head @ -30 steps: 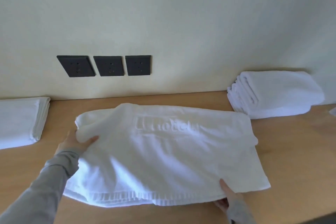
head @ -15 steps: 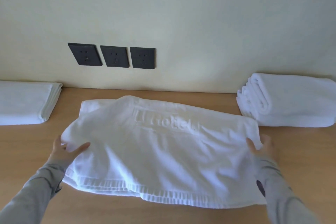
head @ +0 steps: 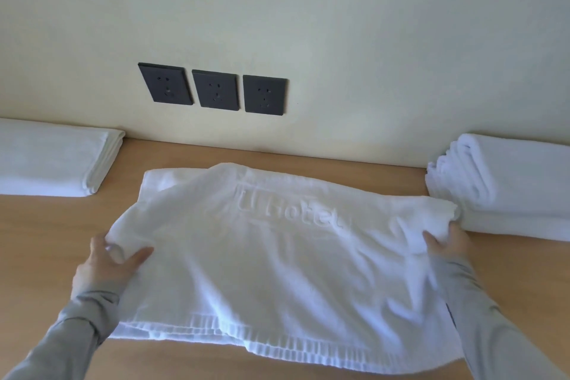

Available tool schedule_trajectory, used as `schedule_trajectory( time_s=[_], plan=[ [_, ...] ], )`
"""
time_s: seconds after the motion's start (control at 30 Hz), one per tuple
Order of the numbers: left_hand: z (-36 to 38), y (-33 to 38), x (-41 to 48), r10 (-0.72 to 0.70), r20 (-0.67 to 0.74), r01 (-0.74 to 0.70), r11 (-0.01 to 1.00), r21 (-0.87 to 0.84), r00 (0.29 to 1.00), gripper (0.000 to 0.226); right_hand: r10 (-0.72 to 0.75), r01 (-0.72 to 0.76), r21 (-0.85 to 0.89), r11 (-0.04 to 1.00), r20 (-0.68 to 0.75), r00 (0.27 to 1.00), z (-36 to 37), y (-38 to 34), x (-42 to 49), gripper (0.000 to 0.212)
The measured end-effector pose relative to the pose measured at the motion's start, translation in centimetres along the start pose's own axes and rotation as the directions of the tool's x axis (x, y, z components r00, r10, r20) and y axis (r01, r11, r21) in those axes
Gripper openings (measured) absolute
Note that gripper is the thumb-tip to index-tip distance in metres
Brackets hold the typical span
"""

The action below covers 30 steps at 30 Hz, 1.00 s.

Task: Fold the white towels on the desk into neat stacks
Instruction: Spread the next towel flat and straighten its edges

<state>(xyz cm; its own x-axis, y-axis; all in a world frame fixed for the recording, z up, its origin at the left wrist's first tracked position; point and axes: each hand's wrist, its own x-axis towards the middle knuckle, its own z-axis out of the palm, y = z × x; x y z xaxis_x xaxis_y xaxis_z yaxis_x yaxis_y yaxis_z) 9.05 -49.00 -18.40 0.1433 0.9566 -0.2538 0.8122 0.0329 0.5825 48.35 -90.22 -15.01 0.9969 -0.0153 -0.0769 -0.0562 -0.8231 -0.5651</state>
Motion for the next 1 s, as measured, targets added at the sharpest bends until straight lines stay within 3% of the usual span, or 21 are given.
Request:
schedule_trajectory(
  time_s=[0.13,0.27,0.33,0.4,0.47,0.53,0.67,0.73,0.83,0.9,1.0],
  plan=[
    [-0.8,-6.0,2.4,-0.122,-0.011,0.122,0.992,-0.019,0.992,0.082,-0.105,0.101,-0.084,0.991,-0.035,0.994,-0.8,-1.6,0.2,0.047],
    [-0.5,-7.9,3.4,-0.16,0.024,0.16,0.987,0.001,0.987,0.089,-0.103,0.097,-0.362,0.927,0.002,0.995,-0.7,-2.9,-0.1,0.068],
    [-0.7,-6.5,2.5,-0.176,0.057,0.175,0.984,0.024,0.983,0.095,-0.222,0.242,-0.431,0.869,0.098,0.97,0.3,-3.6,-2.2,0.075],
    [-1.0,-5.0,1.6,-0.175,0.069,0.172,0.984,0.041,0.982,0.098,-0.379,0.471,-0.459,0.753,0.282,0.881,2.5,-3.7,-5.3,0.068],
    [-1.2,-3.9,0.9,-0.146,0.078,0.142,0.989,0.05,0.986,0.095,-0.443,0.601,-0.459,0.654,0.411,0.796,4.8,-2.8,-8.7,0.06],
    [-1.4,-3.4,0.6,-0.115,0.085,0.11,0.992,0.066,0.99,0.092,-0.396,0.59,-0.473,0.655,0.45,0.801,6.0,-0.9,-11.2,0.059],
    [-1.8,-3.4,0.2,-0.087,0.146,0.079,0.995,0.061,0.985,0.103,-0.31,0.446,-0.558,0.7,0.326,0.893,5.9,2.7,-13.1,0.06],
    [-2.2,-3.6,-0.2,-0.086,0.172,0.076,0.995,0.066,0.981,0.113,-0.254,0.394,-0.596,0.7,0.308,0.917,5.9,2.0,-13.2,0.061],
    [-3.0,-4.2,-0.9,-0.122,0.174,0.116,0.992,0.04,0.977,0.116,-0.194,0.31,-0.511,0.802,0.268,0.944,7.0,-2.0,-14.6,0.058],
    [-3.5,-4.7,-1.5,-0.145,0.2,0.15,0.989,-0.009,0.969,0.107,-0.371,0.455,-0.366,0.812,0.277,0.886,8.6,-5.2,-16.9,0.054],
    [-4.9,-5.7,-2.4,-0.168,0.203,0.195,0.974,-0.118,0.965,0.072,-0.721,0.789,-0.107,0.605,0.345,0.6,11.9,-10.9,-23.9,0.043]
  ],
)
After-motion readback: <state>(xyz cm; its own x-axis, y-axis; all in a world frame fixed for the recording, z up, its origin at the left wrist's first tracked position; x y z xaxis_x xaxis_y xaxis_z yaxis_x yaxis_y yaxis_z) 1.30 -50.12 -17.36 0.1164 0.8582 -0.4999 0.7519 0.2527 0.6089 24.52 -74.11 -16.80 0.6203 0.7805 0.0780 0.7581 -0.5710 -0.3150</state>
